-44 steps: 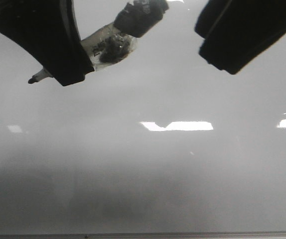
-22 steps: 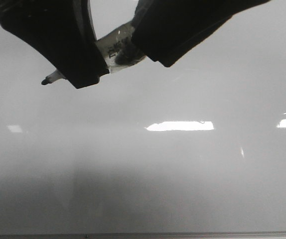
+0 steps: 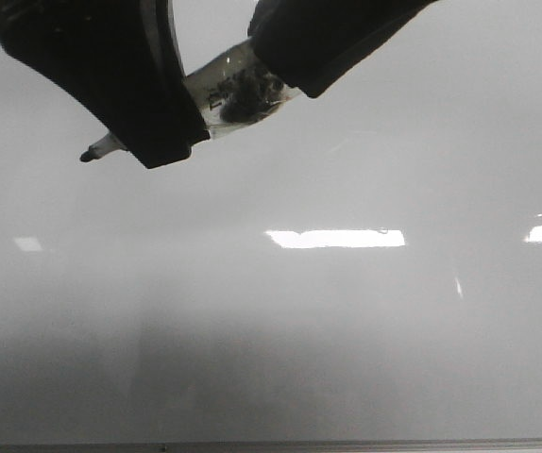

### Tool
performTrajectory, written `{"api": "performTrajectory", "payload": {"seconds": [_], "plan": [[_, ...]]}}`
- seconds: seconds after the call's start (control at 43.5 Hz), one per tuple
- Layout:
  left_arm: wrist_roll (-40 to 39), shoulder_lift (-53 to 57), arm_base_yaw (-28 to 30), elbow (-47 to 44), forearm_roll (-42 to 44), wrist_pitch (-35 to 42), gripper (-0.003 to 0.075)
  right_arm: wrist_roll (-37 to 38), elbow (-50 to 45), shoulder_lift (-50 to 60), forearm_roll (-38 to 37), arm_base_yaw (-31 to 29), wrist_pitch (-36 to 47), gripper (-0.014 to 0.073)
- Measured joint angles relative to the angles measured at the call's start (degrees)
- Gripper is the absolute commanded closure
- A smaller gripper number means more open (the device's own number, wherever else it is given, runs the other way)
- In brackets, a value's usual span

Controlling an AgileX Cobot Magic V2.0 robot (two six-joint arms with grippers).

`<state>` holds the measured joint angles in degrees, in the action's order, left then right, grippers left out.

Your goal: Write number 6 on whiteboard

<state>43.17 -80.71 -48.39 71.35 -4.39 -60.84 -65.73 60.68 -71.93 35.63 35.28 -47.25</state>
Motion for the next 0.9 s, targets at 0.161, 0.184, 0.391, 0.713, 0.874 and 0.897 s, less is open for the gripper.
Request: {"api": "performTrajectory", "payload": {"seconds": [0.161,0.184,0.391,0.713,0.874,0.897], "plan": [[-0.37,0.00,0.00,0.00,-0.16,0.00,0.0381,0.00,0.00,0.00,0.00,0.00,0.00,0.0659],[-0.61,0.00,0.00,0.00,-0.16,0.09,0.0363,0.00,0.00,0.00,0.00,0.00,0.00,0.0659],[-7.56,1.91,2.04,0.00,1.35,0.09,0.0337,2.46,0.00,0.24,0.12,-1.96,-0.22,0.0659],[-19.29,18.04,15.39,-5.11,0.54,-0.12,0.0356,23.11,0.00,10.26,-10.65,-11.79,-7.20,0.0659],[-24.25,27.19,22.68,-10.61,0.54,1.77,0.0356,41.79,-5.73,19.21,-20.13,-16.85,-8.17,0.0659],[-24.51,28.08,23.34,-11.45,0.54,2.06,0.0356,44.19,-6.94,20.37,-20.98,-17.56,-7.46,0.0659]]}}
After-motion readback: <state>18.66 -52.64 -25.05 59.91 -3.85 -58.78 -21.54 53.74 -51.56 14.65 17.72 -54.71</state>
